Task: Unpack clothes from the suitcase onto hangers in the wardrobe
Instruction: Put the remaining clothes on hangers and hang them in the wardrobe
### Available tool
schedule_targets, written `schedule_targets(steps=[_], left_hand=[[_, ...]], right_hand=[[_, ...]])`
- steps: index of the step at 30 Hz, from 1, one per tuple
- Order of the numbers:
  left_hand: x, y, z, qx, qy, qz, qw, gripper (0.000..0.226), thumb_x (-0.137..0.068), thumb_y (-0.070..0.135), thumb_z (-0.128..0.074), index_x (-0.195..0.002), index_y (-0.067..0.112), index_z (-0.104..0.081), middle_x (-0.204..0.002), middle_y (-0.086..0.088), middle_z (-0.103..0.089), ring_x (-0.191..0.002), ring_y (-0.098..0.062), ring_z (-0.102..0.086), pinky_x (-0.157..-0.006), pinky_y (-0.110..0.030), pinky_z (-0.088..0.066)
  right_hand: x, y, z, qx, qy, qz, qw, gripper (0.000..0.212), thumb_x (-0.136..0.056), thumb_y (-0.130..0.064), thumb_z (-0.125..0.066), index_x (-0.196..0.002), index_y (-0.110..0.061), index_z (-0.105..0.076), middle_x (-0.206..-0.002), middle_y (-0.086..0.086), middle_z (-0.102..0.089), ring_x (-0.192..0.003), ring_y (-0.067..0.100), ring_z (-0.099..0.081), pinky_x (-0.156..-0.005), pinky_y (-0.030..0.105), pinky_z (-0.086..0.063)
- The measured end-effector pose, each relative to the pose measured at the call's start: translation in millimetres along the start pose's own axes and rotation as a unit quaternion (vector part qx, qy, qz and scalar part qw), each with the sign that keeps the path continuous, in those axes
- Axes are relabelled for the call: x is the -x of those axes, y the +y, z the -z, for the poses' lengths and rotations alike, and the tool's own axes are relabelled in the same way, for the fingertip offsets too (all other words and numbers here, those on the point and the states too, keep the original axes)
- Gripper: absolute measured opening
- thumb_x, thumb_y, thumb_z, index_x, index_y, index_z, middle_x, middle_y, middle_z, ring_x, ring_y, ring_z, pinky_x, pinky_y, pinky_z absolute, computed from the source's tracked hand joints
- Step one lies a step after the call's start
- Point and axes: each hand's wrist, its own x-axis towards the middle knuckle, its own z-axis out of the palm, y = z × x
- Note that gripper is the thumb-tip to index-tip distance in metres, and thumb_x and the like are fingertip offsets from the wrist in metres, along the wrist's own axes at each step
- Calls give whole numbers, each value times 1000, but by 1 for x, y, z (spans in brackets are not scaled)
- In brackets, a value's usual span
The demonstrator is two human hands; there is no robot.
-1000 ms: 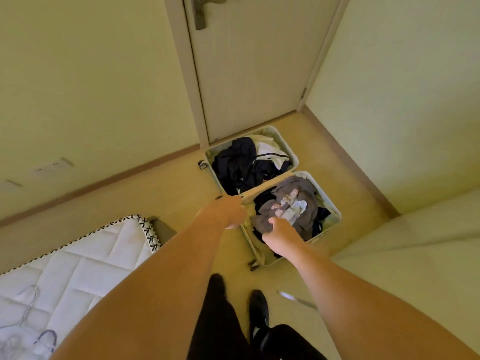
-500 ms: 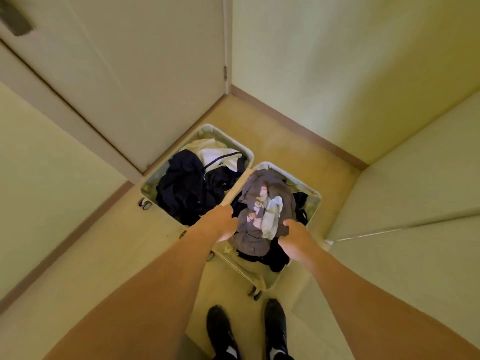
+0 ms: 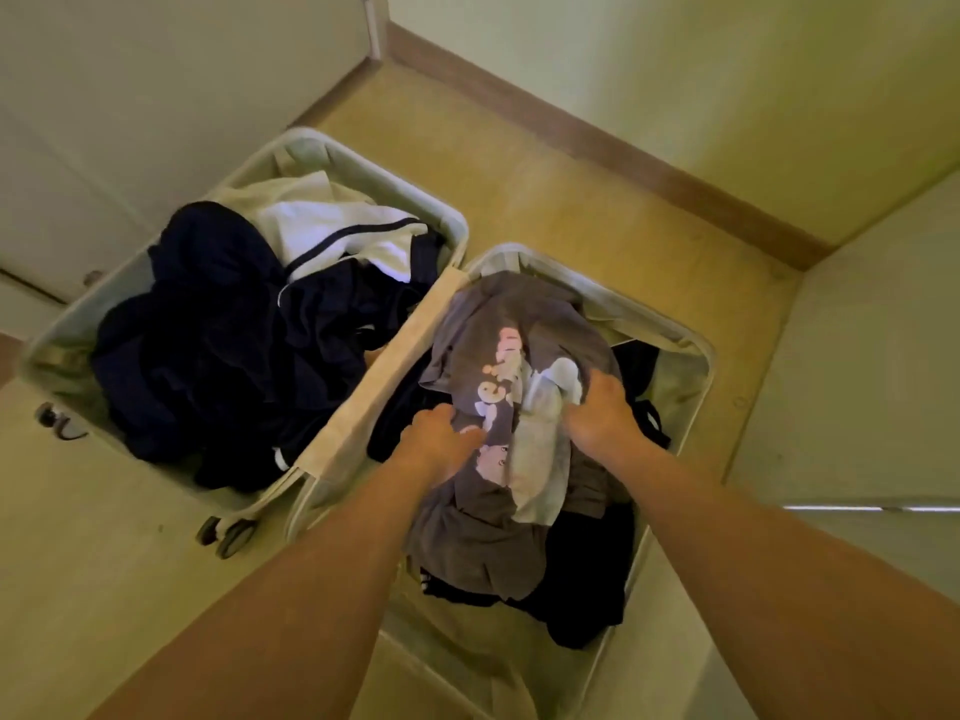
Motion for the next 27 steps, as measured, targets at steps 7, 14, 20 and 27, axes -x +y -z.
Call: schedule_targets(steps=[7, 14, 20, 27], left_hand=[[-63, -6, -38, -24, 48, -28, 998, 35, -91, 42, -58, -119, 22, -53, -130, -5, -39, -121, -33, -35, -95, -39, -37], [-15, -14, -17, 447, 124, 42, 885, 12, -89, 15, -49, -79, 12, -53, -84, -11, -58, -78, -25, -53, -73, -39, -44], [80, -18, 24, 633, -2, 49, 773, 34, -88, 35, -49, -81, 8, -69, -73, -9, -72, -62, -26, -64, -65, -34, -53], [251, -50, 85, 561, 5, 24, 827, 32, -90, 35, -52, -74, 11, -67, -72, -9, -70, -60, -24, -63, -61, -32, -52]], right_hand=[[-64, 7, -29, 135, 43, -17, 990, 55, -96, -41, -50, -142, -15, -36, -140, 15, -47, -126, 37, -46, -101, 46, -42], [-30, -10, -27, -125, 169, 35, 977, 36, -99, -43, -42, -97, -12, -59, -98, 8, -58, -89, 23, -57, -77, 36, -50], [62, -64, -5, -404, 159, 54, 899, 18, -94, -12, -42, -76, -15, -44, -71, 0, -36, -62, 16, -32, -53, 30, -27], [232, -122, 36, -479, 67, 111, 868, 36, -96, -3, -41, -66, -23, -34, -68, -1, -35, -60, 17, -34, -52, 19, -36]])
